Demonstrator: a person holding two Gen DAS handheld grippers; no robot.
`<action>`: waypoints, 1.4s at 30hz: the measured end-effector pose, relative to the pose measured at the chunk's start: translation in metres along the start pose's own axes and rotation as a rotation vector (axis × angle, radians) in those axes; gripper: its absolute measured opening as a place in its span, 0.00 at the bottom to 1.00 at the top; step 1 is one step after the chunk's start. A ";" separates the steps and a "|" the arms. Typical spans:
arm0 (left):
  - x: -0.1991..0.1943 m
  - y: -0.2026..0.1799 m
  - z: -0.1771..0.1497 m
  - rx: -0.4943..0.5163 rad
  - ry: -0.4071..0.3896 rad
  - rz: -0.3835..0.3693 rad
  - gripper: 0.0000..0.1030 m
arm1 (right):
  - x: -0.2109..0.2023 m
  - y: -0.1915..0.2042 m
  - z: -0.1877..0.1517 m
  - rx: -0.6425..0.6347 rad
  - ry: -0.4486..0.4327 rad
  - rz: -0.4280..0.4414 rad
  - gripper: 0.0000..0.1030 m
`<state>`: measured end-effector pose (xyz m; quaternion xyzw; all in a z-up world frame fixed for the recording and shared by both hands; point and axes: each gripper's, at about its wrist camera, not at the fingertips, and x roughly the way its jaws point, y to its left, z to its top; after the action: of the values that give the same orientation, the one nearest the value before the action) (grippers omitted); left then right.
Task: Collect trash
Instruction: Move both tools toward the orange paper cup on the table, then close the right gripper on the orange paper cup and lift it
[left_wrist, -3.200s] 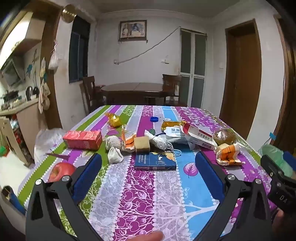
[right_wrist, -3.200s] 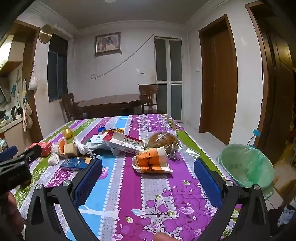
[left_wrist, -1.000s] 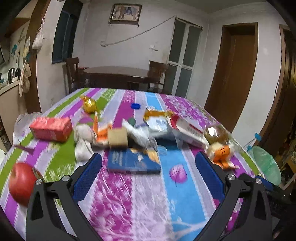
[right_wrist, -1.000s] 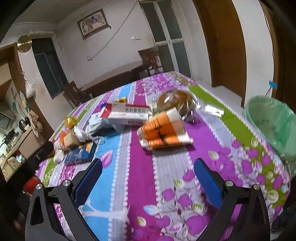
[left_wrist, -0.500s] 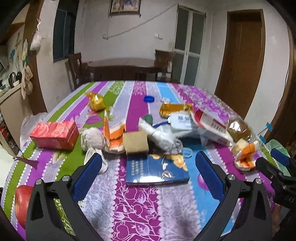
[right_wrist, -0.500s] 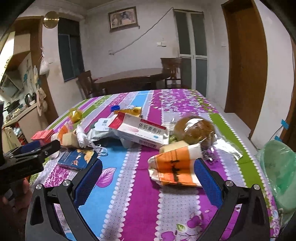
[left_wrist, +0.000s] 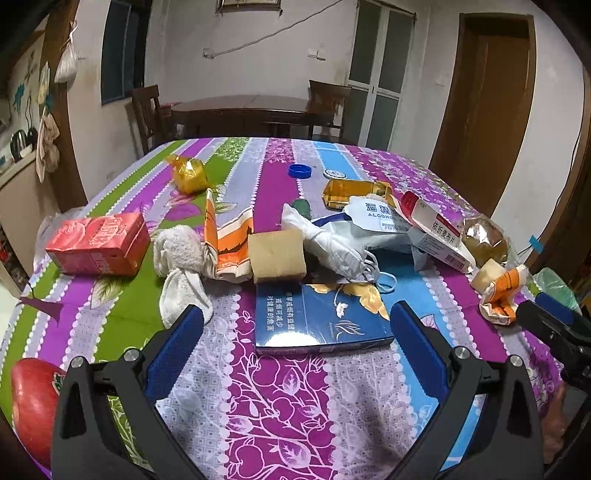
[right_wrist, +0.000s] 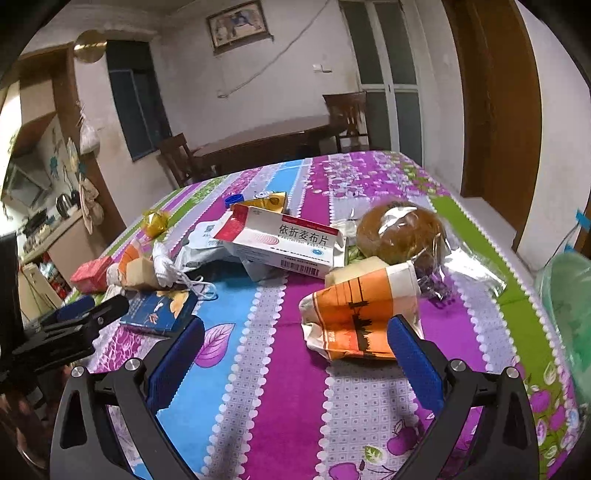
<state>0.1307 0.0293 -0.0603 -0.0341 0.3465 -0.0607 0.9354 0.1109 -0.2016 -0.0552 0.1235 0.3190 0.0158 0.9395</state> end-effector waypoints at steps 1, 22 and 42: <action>0.000 0.001 0.000 -0.004 -0.001 -0.003 0.95 | 0.001 -0.001 0.000 0.007 0.001 -0.002 0.96; -0.060 0.015 -0.019 -0.034 -0.157 -0.010 0.95 | -0.016 0.008 0.007 -0.031 -0.049 -0.012 0.96; -0.045 0.026 -0.035 -0.067 -0.091 -0.052 0.95 | -0.013 -0.029 -0.006 -0.170 0.072 -0.068 0.80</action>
<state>0.0757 0.0604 -0.0606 -0.0771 0.3043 -0.0720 0.9467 0.0955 -0.2299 -0.0589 0.0318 0.3543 0.0154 0.9345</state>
